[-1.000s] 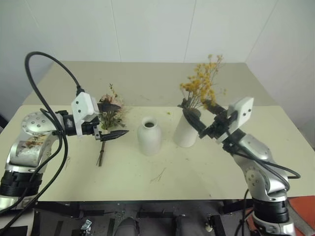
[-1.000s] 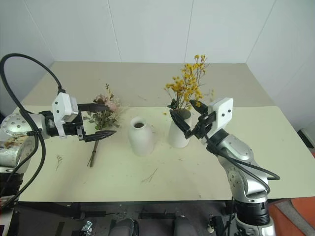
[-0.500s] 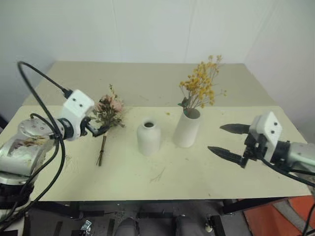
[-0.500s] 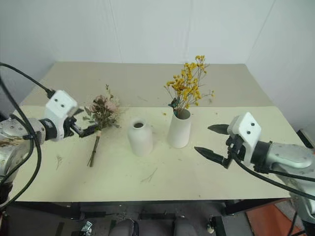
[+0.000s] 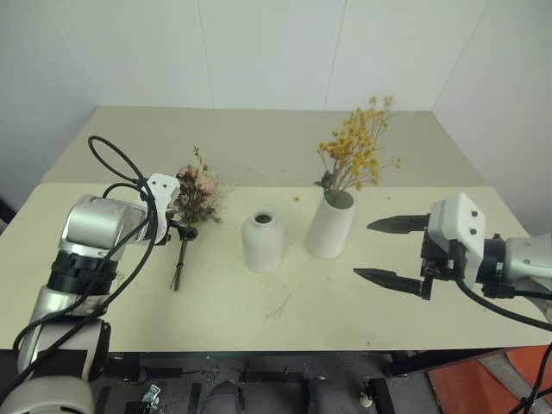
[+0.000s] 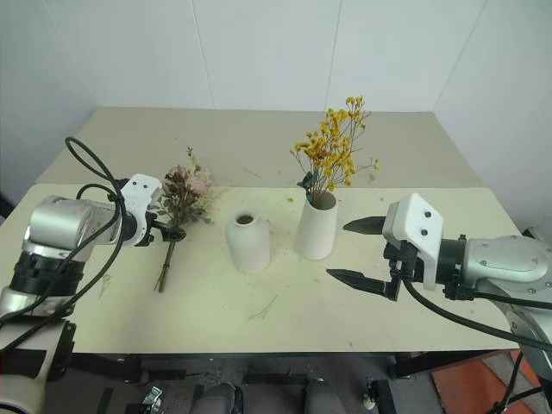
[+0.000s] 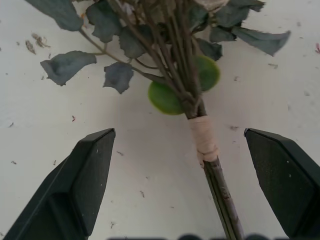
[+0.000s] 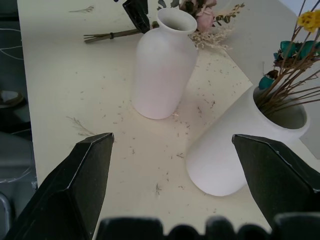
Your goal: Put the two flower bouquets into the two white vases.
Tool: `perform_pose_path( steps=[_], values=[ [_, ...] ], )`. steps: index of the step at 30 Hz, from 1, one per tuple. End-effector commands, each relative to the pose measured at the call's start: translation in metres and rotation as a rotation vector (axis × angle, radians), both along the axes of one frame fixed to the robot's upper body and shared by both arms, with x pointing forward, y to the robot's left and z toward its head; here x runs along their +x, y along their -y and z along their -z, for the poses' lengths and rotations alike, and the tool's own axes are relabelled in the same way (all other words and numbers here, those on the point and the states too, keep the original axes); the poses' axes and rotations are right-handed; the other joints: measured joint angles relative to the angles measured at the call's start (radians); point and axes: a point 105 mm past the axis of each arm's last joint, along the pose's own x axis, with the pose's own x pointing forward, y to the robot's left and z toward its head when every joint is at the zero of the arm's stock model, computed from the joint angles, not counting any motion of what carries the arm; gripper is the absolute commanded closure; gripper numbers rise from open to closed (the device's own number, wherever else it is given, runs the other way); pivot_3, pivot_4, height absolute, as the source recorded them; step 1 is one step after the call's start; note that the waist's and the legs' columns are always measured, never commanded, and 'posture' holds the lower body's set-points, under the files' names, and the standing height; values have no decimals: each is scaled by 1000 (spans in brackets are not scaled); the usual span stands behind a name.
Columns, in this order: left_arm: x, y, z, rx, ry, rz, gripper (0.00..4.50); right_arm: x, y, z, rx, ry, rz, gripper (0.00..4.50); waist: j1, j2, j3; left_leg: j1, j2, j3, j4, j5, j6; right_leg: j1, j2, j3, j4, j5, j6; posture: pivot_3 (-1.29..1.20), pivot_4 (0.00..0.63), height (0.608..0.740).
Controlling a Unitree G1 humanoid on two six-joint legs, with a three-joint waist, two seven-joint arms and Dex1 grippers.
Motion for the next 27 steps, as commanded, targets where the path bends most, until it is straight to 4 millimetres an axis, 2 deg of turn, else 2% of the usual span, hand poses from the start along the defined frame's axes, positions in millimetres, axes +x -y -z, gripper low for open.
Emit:
perform_pose_path(
  steps=[1,10,12,13,14,16,18,19,21,23,25,27],
  values=[
    [9,3,-13,-38,33,5,891,-5,0,-9,-14,59,15,0,0,0,0,0,0,0,0,0,0,0,0,0,0,0,0,0,150,740],
    [12,9,-15,-76,8,7,3697,-5,3,-8,-10,64,61,0,0,0,0,0,0,0,1,0,0,0,0,0,1,0,0,0,150,740],
    [16,7,-19,-76,36,-11,4282,-5,4,-7,-7,60,65,0,0,0,0,0,0,0,1,0,0,0,0,0,1,0,0,0,150,740],
    [18,7,-23,-84,61,-17,4435,-5,4,-7,-7,60,67,0,0,0,0,0,0,0,1,0,0,0,0,0,1,0,0,0,150,740],
    [19,7,-26,-90,78,-20,4443,-4,4,-7,-8,61,68,0,0,0,0,0,0,0,1,0,0,0,0,0,0,0,0,0,150,740],
    [32,14,-63,-237,339,-27,4443,-3,5,-6,-10,67,73,0,1,0,0,0,0,0,1,0,0,0,0,0,1,0,0,0,150,740],
    [36,13,-101,-388,585,-56,4444,-2,6,-6,-11,71,78,0,5,-1,0,-1,0,-1,1,0,0,0,-1,-1,1,0,0,0,150,740],
    [36,12,-109,-415,639,-63,4444,-2,7,-6,-10,72,80,0,6,-1,1,-2,0,-1,2,0,0,0,-1,-2,0,0,0,0,150,740],
    [30,19,-141,-624,776,3,4444,-2,8,-6,-9,66,84,0,6,-2,0,-1,0,-1,2,0,0,1,-1,-2,0,0,0,0,150,740],
    [16,27,-168,-785,925,116,4444,-2,9,-5,-2,52,87,0,6,-2,0,-1,0,-1,2,0,0,1,-1,-2,0,0,0,0,150,740],
    [-11,40,-187,-1021,1014,362,4444,-3,10,-5,12,49,87,0,7,-1,0,-1,0,-1,2,0,0,1,-1,-2,0,0,0,0,150,740],
    [-38,50,-198,-1177,1058,583,4444,-3,9,-6,28,54,89,0,4,-2,0,-1,0,-1,2,0,0,1,-2,-2,0,0,0,0,150,740]
  ],
)
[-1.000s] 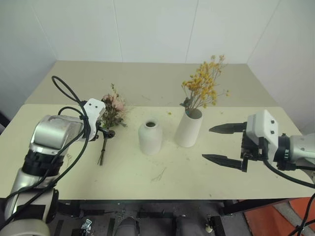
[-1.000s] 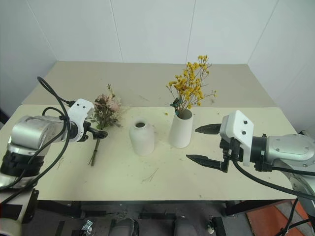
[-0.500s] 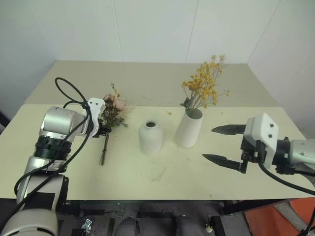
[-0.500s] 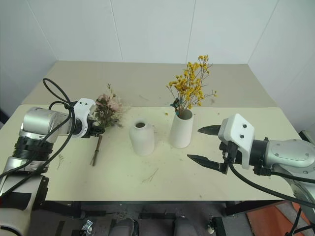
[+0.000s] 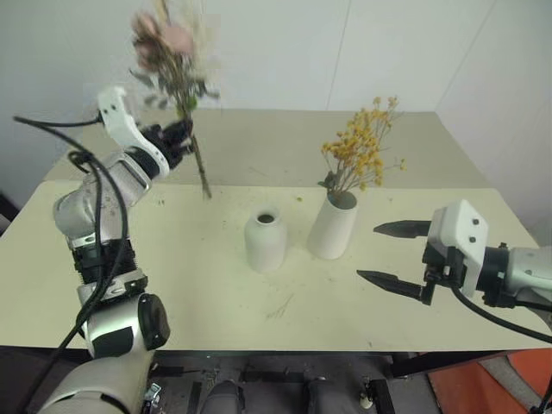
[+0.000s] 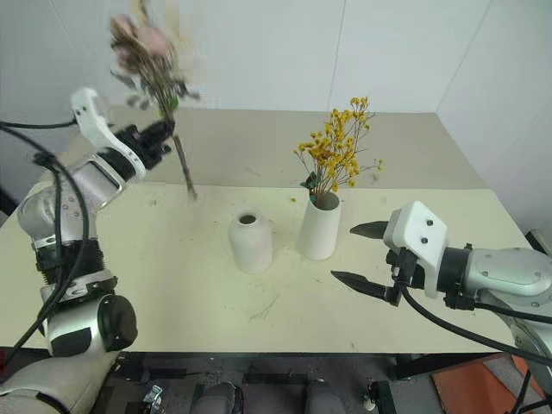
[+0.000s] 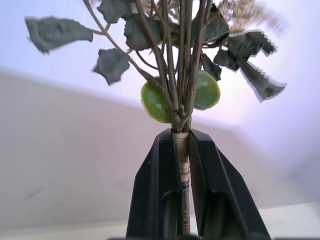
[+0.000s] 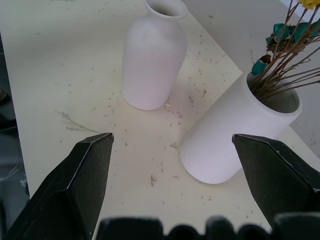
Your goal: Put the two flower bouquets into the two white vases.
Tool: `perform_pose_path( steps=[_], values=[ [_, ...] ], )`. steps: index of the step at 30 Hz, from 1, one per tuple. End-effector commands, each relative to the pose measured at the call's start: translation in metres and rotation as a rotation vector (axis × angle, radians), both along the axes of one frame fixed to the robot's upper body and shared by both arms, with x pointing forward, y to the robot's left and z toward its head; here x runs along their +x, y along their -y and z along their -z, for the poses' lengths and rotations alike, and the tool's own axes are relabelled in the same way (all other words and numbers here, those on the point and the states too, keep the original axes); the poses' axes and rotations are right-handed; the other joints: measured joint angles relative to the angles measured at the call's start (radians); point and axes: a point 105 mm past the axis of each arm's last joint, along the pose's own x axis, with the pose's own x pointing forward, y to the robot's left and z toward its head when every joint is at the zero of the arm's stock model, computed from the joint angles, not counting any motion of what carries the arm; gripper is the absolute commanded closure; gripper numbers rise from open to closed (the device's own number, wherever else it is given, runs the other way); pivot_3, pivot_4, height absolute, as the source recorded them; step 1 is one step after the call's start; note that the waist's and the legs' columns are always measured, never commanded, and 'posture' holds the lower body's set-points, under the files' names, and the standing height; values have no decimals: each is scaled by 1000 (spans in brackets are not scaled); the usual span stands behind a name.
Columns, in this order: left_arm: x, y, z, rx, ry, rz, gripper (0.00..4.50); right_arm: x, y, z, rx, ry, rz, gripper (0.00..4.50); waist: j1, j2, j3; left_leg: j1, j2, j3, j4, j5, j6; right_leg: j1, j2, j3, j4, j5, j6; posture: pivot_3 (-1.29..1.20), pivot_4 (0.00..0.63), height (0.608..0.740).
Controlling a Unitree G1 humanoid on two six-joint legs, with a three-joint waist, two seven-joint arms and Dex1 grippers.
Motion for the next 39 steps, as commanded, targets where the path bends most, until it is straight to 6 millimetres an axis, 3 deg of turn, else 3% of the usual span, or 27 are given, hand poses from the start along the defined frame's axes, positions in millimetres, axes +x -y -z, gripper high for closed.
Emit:
perform_pose_path(
  steps=[1,3,5,11,28,39],
  values=[
    [-56,16,-39,-111,352,333,4444,-1,2,-11,27,59,15,0,-3,0,0,0,0,0,0,0,0,0,0,0,0,0,0,0,150,740],
    [-72,30,-32,-67,425,477,4444,-2,2,-10,28,64,23,0,-5,0,0,1,0,0,0,0,0,1,0,0,0,0,0,0,150,740],
    [-76,41,-25,-38,438,551,4444,-2,2,-8,32,67,30,0,-6,0,0,2,0,0,0,0,0,2,0,0,0,0,0,0,150,740],
    [-59,62,-5,5,378,663,4444,-5,2,-5,35,88,58,0,-4,0,-1,3,0,-1,1,0,0,3,0,-1,1,0,0,0,150,740],
    [-41,82,28,233,399,667,4444,-5,7,-3,23,112,106,0,-6,0,-1,2,0,-1,1,0,0,2,1,0,0,0,0,0,150,740],
    [-49,86,45,276,405,711,4444,-1,9,0,21,119,114,0,-7,0,-1,2,0,-1,1,0,0,2,1,0,0,0,0,0,150,740]
  ],
)
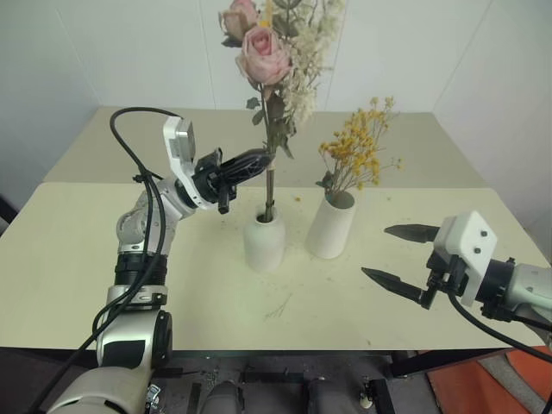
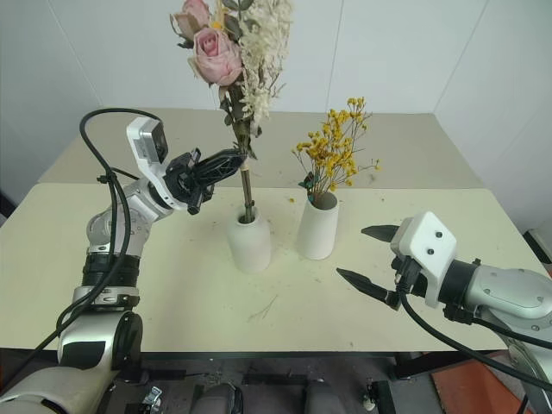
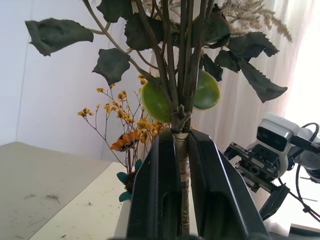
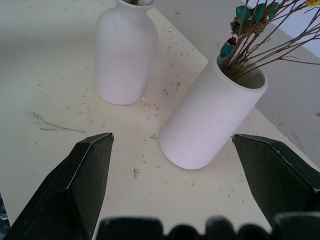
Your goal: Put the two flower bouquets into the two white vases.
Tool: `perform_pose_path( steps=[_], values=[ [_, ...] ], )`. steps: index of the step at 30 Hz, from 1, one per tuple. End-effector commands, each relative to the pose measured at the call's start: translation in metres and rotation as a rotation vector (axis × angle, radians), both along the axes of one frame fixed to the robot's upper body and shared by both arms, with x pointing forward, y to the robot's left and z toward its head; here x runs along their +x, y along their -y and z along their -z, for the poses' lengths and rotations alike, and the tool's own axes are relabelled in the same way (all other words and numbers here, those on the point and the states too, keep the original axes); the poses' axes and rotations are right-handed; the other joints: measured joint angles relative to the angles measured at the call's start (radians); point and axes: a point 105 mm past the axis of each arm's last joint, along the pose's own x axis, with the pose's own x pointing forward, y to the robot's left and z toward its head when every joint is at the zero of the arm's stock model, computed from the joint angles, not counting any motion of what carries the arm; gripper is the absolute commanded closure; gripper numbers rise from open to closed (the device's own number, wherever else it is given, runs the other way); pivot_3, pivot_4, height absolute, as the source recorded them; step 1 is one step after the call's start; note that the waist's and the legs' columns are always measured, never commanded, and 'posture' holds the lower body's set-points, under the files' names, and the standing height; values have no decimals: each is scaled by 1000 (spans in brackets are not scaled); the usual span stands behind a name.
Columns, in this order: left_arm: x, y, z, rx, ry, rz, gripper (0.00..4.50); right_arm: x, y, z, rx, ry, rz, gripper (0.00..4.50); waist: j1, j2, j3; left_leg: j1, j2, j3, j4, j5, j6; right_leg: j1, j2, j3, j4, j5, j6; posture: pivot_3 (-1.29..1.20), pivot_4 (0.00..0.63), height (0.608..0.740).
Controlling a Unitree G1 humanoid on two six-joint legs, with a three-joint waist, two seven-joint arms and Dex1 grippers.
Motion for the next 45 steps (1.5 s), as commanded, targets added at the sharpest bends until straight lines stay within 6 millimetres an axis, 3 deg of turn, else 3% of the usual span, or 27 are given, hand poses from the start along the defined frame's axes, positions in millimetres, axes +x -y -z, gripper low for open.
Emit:
perform_pose_path(
  steps=[1,2,16,23,32,37,42,45],
  values=[
    [-9,-3,-4,15,56,30,4444,0,0,-6,-12,52,-6,0,0,0,0,0,0,0,0,0,0,0,0,0,0,0,0,0,150,740],
    [-12,-4,-2,23,65,42,4444,0,0,-6,-12,55,-6,0,-1,0,0,0,0,0,0,0,0,0,0,0,0,0,0,0,150,740],
    [-7,-25,19,163,51,-25,69,0,2,-7,-19,67,2,0,1,0,0,0,0,0,0,0,0,0,0,0,0,0,0,0,150,740],
    [-7,-43,32,324,36,-134,27,0,5,-7,-27,64,14,0,-3,0,0,1,0,0,0,0,0,0,0,0,0,0,0,0,150,740],
    [-44,-115,37,528,26,-299,27,-9,39,-18,-52,73,73,0,-1,0,0,0,1,1,-1,0,0,-1,0,0,0,0,0,0,150,740],
    [-67,-146,20,568,50,-420,27,-15,74,-30,-53,93,116,0,4,0,0,1,2,1,-1,0,0,0,0,-1,0,0,0,0,150,740],
    [-89,-154,-6,549,122,-466,27,-16,106,-34,-76,54,157,0,5,0,0,1,2,1,-1,0,0,0,0,-1,0,-1,-1,0,150,740],
    [-90,-157,-9,526,134,-488,27,-15,114,-35,-88,51,163,0,1,1,-1,2,2,2,-2,0,0,1,0,-1,0,-1,-1,0,150,740]
  ],
)
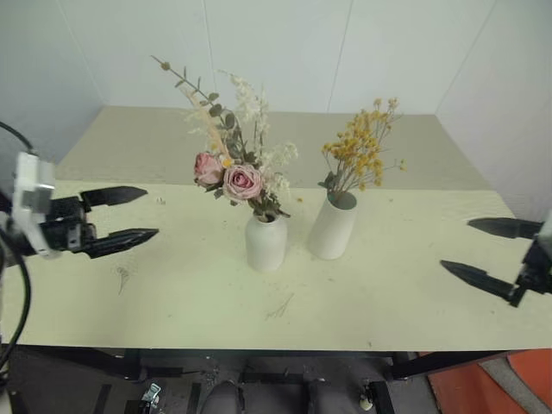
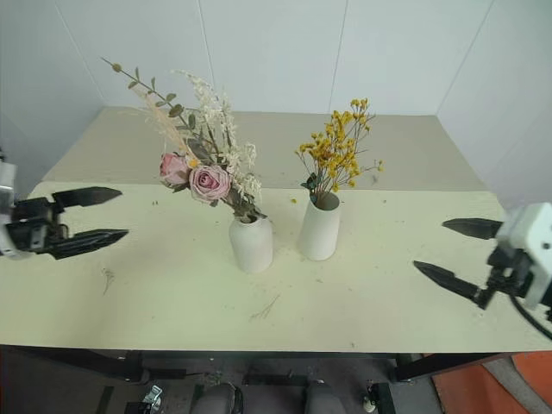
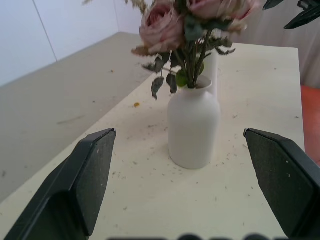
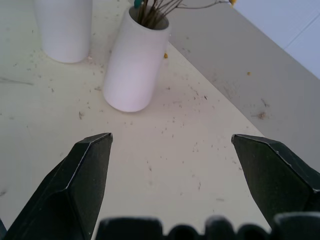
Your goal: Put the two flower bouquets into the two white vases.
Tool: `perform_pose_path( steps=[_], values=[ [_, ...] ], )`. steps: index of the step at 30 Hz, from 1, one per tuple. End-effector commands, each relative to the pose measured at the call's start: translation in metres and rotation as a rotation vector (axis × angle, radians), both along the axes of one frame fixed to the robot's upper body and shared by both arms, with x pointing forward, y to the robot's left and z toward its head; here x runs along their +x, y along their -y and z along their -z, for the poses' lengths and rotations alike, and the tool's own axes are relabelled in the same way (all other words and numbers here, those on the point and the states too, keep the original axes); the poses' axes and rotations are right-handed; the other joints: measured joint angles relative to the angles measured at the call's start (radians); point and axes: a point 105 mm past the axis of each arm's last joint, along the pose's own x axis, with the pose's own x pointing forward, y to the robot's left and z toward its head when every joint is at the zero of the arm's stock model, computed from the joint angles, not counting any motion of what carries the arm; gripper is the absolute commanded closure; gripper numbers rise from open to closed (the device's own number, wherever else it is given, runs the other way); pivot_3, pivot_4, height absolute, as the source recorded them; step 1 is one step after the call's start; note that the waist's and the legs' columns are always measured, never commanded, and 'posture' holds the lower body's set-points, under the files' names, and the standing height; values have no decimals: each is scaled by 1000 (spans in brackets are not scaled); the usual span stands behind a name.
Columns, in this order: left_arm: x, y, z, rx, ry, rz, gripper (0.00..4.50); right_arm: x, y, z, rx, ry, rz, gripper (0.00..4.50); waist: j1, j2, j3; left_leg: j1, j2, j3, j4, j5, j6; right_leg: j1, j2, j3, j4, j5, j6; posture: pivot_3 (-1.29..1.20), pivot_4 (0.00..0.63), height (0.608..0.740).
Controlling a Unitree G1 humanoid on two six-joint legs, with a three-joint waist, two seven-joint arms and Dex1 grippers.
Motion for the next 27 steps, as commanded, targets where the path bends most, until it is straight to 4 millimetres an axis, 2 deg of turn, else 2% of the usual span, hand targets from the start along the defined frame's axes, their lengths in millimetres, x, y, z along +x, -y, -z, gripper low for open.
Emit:
perform_pose_path(
  steps=[1,6,10,15,20,24,27],
  values=[
    [-4,-2,-10,-14,53,-16,27,-1,10,-14,-45,52,6,0,-2,0,0,1,0,0,0,0,0,0,0,0,0,0,0,0,150,740],
    [-1,2,2,-8,41,-16,27,-2,13,-13,-68,25,6,0,-4,0,0,2,0,1,0,0,0,1,0,1,1,0,0,0,150,740],
    [0,0,3,-19,47,-21,27,-3,7,-10,-59,4,8,0,-3,0,0,1,0,1,-1,0,0,0,0,1,0,0,0,0,150,740],
    [3,6,6,-12,40,-22,27,-4,11,-6,-65,9,18,0,-3,0,0,2,0,1,-1,0,0,1,0,1,1,0,0,0,150,740],
    [4,6,-4,17,39,-8,27,-6,7,-7,-53,26,20,0,-2,0,0,1,0,1,-1,0,0,0,1,1,1,0,0,0,150,740],
    [6,1,-9,39,36,-14,27,-6,-6,-5,-41,21,-6,0,-3,0,0,1,0,1,-1,0,0,0,1,1,1,0,0,0,150,740],
    [3,2,-9,40,23,-2,27,-6,-8,0,-34,4,-19,0,-4,0,0,2,0,2,-1,0,0,0,1,2,1,0,0,0,150,740]
  ],
)
